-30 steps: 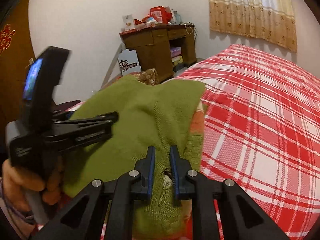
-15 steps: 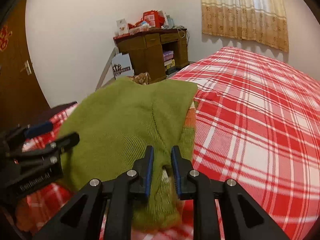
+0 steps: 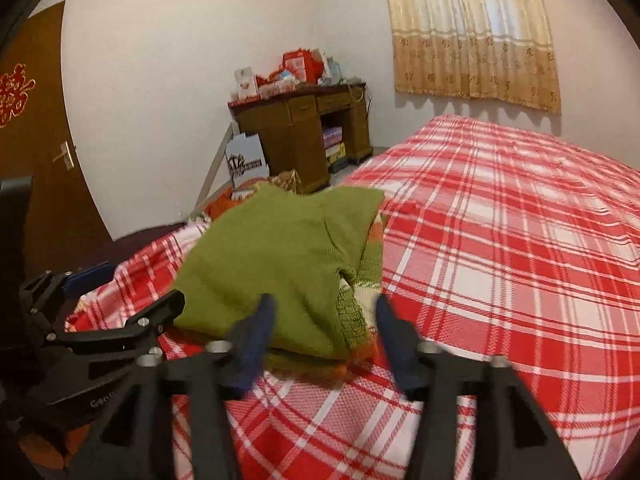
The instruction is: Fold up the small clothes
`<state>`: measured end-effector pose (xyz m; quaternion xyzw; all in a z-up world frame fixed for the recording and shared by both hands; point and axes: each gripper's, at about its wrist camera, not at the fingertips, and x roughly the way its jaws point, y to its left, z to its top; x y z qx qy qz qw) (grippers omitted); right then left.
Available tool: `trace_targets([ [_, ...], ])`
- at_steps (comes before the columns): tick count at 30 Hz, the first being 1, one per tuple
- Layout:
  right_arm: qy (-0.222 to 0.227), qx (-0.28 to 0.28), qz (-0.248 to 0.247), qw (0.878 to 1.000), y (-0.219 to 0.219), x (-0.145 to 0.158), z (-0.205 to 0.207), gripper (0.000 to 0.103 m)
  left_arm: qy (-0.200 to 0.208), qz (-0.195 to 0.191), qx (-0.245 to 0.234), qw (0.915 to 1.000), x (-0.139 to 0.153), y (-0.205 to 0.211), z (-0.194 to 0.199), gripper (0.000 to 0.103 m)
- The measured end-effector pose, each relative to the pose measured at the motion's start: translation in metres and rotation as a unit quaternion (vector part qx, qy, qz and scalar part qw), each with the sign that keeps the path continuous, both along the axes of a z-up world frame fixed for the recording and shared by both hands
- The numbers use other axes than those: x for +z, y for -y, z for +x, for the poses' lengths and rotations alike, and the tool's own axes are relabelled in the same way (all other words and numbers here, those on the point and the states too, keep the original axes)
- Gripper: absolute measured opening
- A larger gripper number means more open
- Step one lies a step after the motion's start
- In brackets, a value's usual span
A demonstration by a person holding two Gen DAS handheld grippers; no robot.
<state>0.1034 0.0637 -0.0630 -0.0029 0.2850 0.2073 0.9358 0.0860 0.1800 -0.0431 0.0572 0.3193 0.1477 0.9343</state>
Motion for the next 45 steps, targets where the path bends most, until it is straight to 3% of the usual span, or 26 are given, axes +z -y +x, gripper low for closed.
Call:
trace_targets([
  [5, 0.024, -0.025, -0.021, 0.999, 0.007, 0.021, -0.024, 0.063, 0.027, -0.008, 0.005, 0.9996, 0.022, 0.005, -0.013, 0.102],
  [8, 0.044, -0.037, -0.026, 0.998, 0.013, 0.036, -0.038, 0.063, 0.040, 0.015, 0.003, 0.9991, 0.030, 0.015, -0.020, 0.103],
  [13, 0.097, -0.064, -0.030, 0.993, 0.019, 0.065, -0.063, 0.077, 0.065, 0.016, 0.007, 0.9978, 0.054, 0.023, -0.037, 0.103],
  [17, 0.126, -0.075, -0.017, 0.989, 0.025, 0.084, -0.079, 0.078, 0.091, 0.000, 0.003, 0.9959, 0.073, 0.022, -0.052, 0.103],
  [23, 0.153, -0.094, 0.010, 0.984, 0.035, 0.107, -0.098, 0.079, 0.135, 0.017, 0.010, 0.9907, 0.093, 0.029, -0.078, 0.103],
  [27, 0.178, -0.097, 0.029, 0.979, 0.040, 0.122, -0.113, 0.080, 0.169, 0.006, 0.010, 0.9855, 0.107, 0.028, -0.094, 0.103],
  [31, 0.196, -0.102, 0.036, 0.975, 0.043, 0.130, -0.124, 0.088, 0.197, 0.011, 0.016, 0.9802, 0.118, 0.029, -0.106, 0.103],
  [45, 0.182, -0.114, 0.040, 0.976, 0.048, 0.129, -0.124, 0.088, 0.162, 0.023, 0.011, 0.9865, 0.105, 0.038, -0.096, 0.103],
])
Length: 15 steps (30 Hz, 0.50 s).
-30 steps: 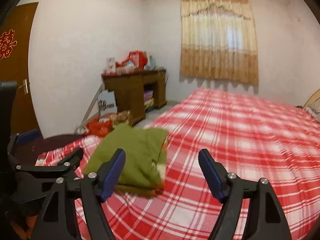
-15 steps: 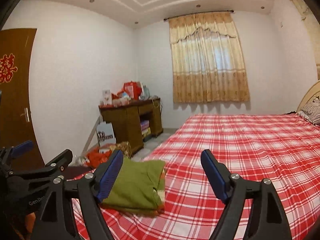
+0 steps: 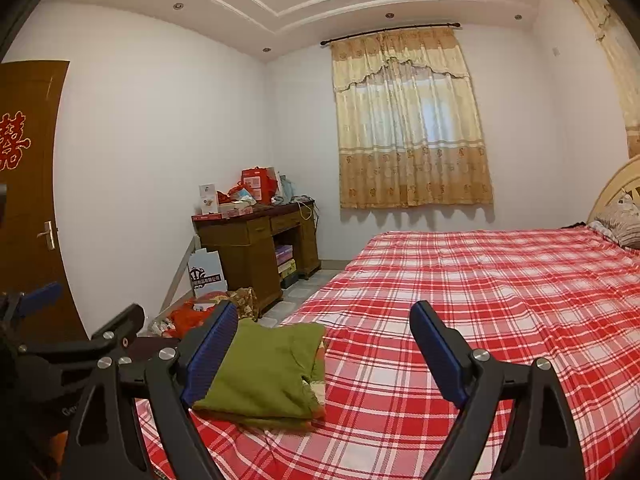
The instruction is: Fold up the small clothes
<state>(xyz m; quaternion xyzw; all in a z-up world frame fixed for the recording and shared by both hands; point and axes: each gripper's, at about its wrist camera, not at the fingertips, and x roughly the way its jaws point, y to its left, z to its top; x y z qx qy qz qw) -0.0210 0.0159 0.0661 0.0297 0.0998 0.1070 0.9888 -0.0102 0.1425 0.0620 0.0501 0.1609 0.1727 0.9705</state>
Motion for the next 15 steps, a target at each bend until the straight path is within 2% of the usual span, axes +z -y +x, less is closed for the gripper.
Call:
trace_targets([
  [15, -0.018, -0.002, 0.010, 1.000, 0.0034, -0.0079, 0.0072, 0.088, -0.019, -0.006, 0.003, 0.9998, -0.0035, -0.0010, 0.0027, 0.103],
])
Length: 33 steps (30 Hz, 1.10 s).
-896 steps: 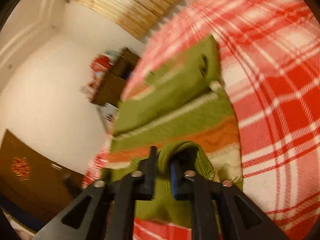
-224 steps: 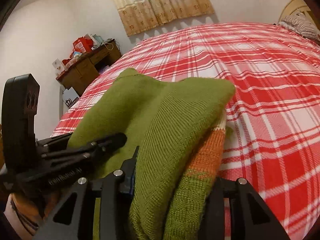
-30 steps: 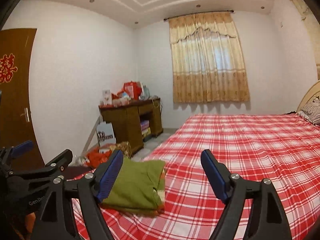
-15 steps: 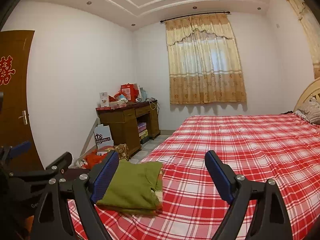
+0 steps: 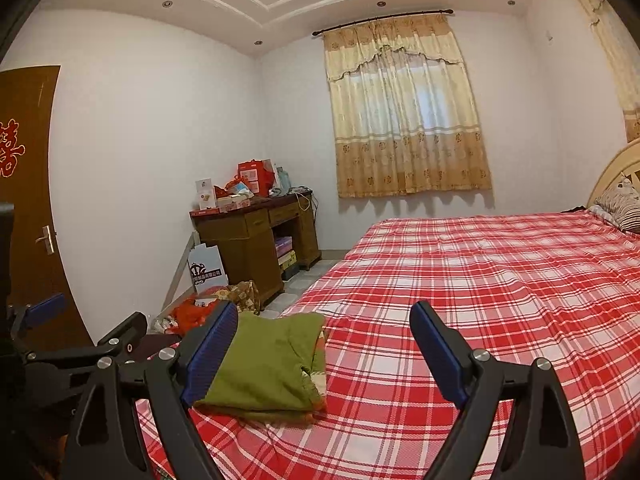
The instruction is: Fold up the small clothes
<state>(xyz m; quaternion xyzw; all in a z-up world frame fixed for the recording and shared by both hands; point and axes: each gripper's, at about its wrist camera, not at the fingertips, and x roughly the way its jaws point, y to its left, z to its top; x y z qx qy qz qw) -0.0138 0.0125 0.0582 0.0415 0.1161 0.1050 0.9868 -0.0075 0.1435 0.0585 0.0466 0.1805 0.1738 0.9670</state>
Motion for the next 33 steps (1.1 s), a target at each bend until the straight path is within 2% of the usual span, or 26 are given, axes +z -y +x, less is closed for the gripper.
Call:
trace_targets([
  [17, -0.007, 0.001, 0.004, 1.000, 0.001, -0.007, 0.006, 0.088, -0.006, 0.000, 0.001, 1.0000, 0.002, -0.001, 0.002, 0.103],
  [33, -0.015, -0.003, 0.002, 1.000, 0.003, -0.009, 0.007, 0.088, -0.029, -0.009, 0.010, 0.9995, -0.008, -0.006, 0.013, 0.103],
])
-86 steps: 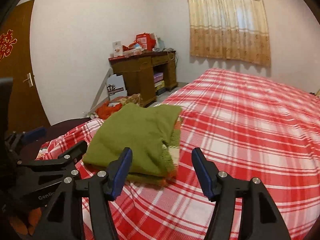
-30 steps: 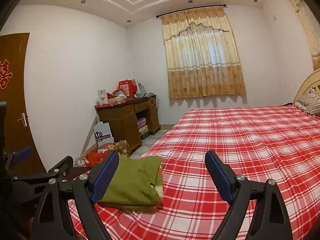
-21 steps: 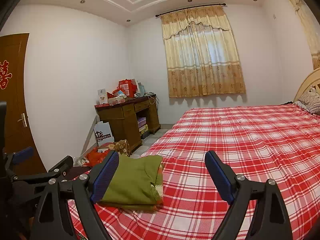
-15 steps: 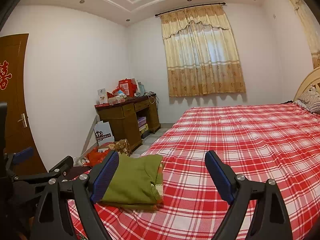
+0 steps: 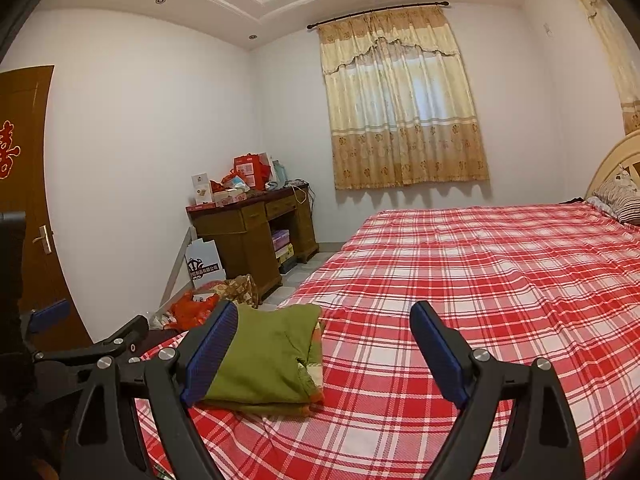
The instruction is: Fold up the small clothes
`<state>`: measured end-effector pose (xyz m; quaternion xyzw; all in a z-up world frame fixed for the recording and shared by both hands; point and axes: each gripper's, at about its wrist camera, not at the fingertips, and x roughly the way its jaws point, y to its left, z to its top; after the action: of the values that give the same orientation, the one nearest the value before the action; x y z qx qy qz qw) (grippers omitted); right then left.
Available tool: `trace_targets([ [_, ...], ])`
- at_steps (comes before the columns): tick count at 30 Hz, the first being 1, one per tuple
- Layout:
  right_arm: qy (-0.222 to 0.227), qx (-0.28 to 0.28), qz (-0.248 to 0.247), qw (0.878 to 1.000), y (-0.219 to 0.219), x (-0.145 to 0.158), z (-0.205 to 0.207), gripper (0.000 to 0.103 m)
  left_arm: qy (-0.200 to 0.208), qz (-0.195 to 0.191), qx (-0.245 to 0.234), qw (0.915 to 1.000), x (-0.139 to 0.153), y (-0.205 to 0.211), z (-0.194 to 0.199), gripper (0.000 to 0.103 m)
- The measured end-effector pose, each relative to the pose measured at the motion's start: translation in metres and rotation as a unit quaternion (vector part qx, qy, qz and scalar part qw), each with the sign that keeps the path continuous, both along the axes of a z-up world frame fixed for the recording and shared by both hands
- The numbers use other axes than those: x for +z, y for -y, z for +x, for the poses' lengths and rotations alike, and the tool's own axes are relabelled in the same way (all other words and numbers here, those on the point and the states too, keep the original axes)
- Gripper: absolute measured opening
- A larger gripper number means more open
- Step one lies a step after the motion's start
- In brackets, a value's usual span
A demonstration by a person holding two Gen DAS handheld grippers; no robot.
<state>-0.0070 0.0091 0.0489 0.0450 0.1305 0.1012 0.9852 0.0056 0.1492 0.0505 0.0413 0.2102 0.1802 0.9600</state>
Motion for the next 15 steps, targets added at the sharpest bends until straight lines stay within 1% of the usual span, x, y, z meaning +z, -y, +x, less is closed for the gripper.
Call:
trace_targets([
  [5, -0.003, 0.000, -0.002, 1.000, -0.001, -0.001, 0.001, 0.088, -0.006, -0.004, 0.003, 1.0000, -0.001, -0.002, 0.002, 0.103],
  [9, -0.006, 0.001, -0.004, 1.000, -0.001, -0.003, 0.001, 0.088, -0.019, 0.001, 0.018, 0.9997, -0.006, -0.003, 0.009, 0.103],
  [15, -0.009, 0.000, -0.003, 1.000, -0.003, -0.003, 0.002, 0.088, -0.038, -0.027, 0.018, 0.9987, -0.015, -0.013, 0.017, 0.103],
])
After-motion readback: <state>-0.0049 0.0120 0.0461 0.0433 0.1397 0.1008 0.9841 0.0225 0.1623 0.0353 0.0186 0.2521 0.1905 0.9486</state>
